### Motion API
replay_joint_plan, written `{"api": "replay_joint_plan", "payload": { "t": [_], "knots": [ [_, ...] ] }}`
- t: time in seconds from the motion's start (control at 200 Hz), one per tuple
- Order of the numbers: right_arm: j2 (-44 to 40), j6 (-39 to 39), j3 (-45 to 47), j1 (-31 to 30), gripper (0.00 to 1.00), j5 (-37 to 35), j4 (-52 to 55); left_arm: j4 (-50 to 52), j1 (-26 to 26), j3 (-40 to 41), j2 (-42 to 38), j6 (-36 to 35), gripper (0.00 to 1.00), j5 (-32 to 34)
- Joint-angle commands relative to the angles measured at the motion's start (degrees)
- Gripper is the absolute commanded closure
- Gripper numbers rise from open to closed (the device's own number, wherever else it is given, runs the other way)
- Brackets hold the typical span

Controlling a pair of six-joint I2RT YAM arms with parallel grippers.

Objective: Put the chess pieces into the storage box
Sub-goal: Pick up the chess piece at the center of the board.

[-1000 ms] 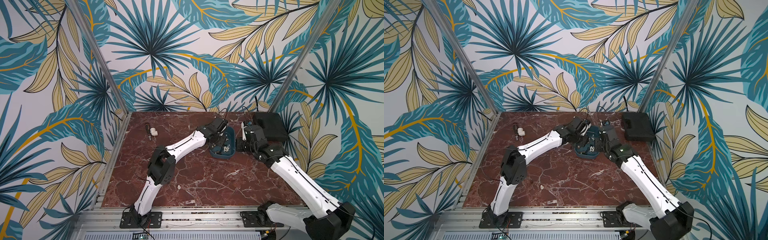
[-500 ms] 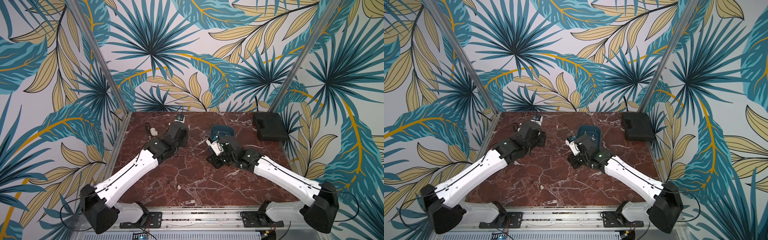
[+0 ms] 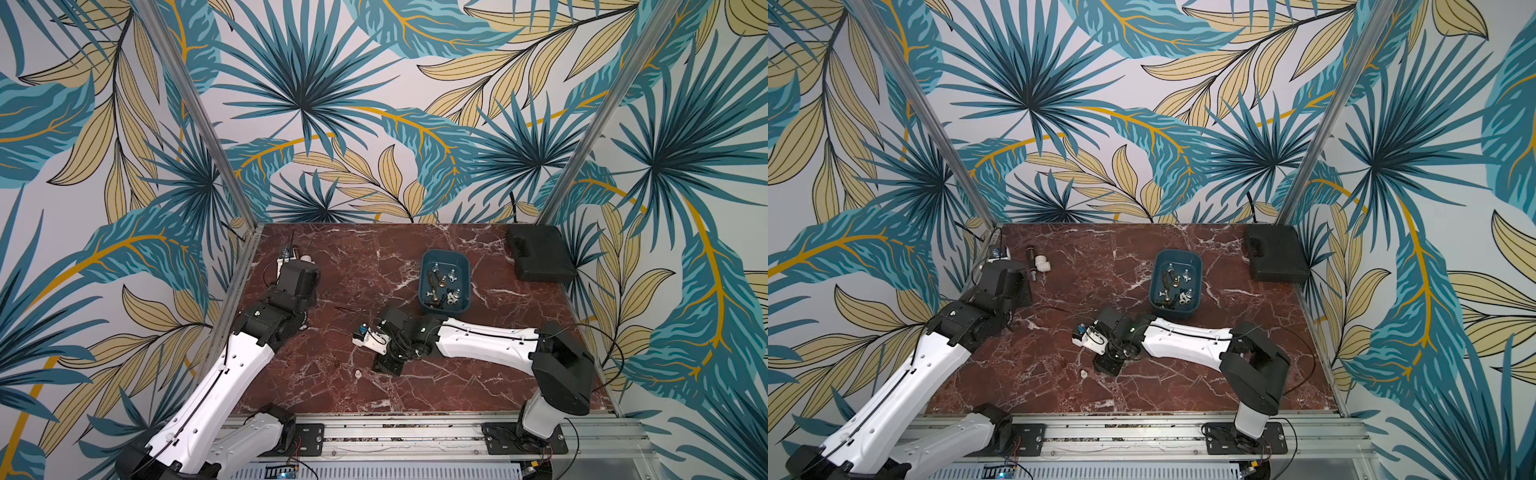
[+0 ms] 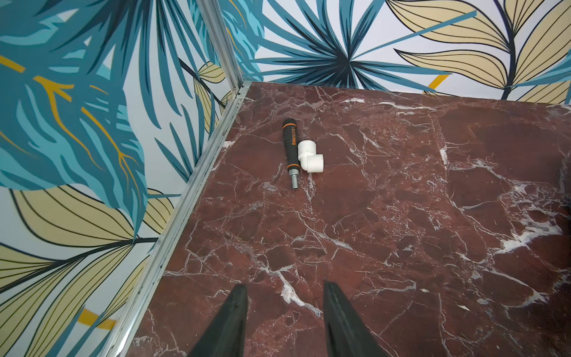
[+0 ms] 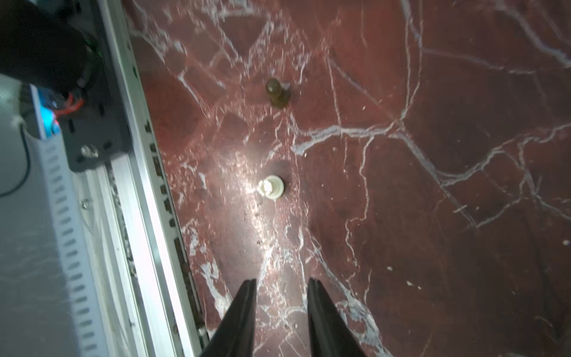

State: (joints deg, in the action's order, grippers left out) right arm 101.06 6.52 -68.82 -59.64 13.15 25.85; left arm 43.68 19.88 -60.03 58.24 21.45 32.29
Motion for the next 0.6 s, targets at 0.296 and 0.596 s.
{"api": "replay_joint_plan", "payload": {
  "t": [0.296,0.596],
  "knots": [
    [9.5,4.5,-7.2,-3.9,0.67,-2.1,0.3,-1.2,-8.1,3.7,-3.2,-0.6,0.55,-1.3],
    [12.9,5.5,-10.3,-4.3,0.67,-3.6,1.6,-2.4,-10.3,4.5,-5.5,-1.2,0.55,-1.8]
  ]
}}
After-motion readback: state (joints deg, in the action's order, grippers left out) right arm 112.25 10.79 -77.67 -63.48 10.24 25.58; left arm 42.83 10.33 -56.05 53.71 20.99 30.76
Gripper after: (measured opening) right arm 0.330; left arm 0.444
